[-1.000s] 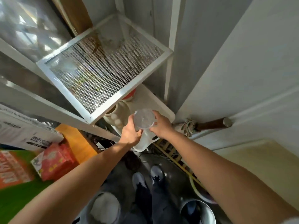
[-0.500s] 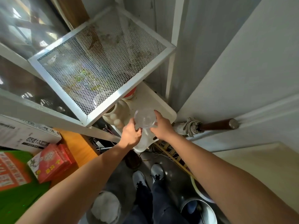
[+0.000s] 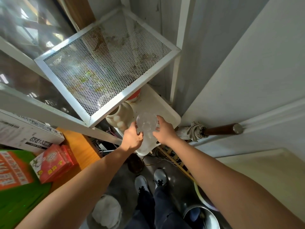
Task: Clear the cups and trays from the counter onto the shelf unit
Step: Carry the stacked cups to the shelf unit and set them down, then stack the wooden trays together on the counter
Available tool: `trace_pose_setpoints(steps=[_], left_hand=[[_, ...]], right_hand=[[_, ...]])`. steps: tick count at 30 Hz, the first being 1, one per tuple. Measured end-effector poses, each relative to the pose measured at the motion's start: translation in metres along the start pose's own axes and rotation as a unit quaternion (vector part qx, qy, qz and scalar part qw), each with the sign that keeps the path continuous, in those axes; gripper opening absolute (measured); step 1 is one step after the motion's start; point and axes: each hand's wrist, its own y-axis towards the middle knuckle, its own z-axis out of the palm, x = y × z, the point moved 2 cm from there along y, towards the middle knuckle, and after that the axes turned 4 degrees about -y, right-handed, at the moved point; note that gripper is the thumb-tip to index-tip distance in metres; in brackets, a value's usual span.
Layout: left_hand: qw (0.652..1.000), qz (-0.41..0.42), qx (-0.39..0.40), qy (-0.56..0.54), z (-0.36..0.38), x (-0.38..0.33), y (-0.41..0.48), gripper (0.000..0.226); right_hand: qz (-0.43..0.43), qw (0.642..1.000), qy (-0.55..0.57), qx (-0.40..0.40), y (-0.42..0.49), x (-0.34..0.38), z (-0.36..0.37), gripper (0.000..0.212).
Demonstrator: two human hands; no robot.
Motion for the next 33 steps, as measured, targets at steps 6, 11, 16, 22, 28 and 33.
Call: trace_pose_setpoints(steps=[6,11,16,22,28,33], left_hand=[[0.999,-0.022,0.016,0.037,-0.007,-0.005,-0.007,0.06],[0.994,-0.049,0.042,0.085,-0.02,-0.018,-0.024,0.058],[0.99,-0.039,0.038,0.132,-0.037,-0.038,-0.045,0.047],[0.989,0.079,0.006,0.127,-0.064,-0.042,-0.094,0.033],[0.971,0.046,-0.098,0.214,-0.1,-0.021,-0.162,0.027],[0.968,0.022,-0.164,0.188,-0.137,0.046,-0.241,0.02]], right_hand=[[0.021,1.0,0.017,0.0,-0.003,0.004,-0.005,0.068],[0.006,1.0,-0.026,-0.01,-0.019,0.017,-0.024,0.066],[-0.032,0.994,-0.1,-0.032,-0.04,0.04,-0.044,0.049],[-0.105,0.971,-0.207,-0.055,-0.08,0.078,-0.048,0.041],[-0.195,0.929,-0.313,-0.037,-0.131,0.121,-0.022,0.027],[-0.26,0.887,-0.382,0.012,-0.177,0.159,0.043,0.029]])
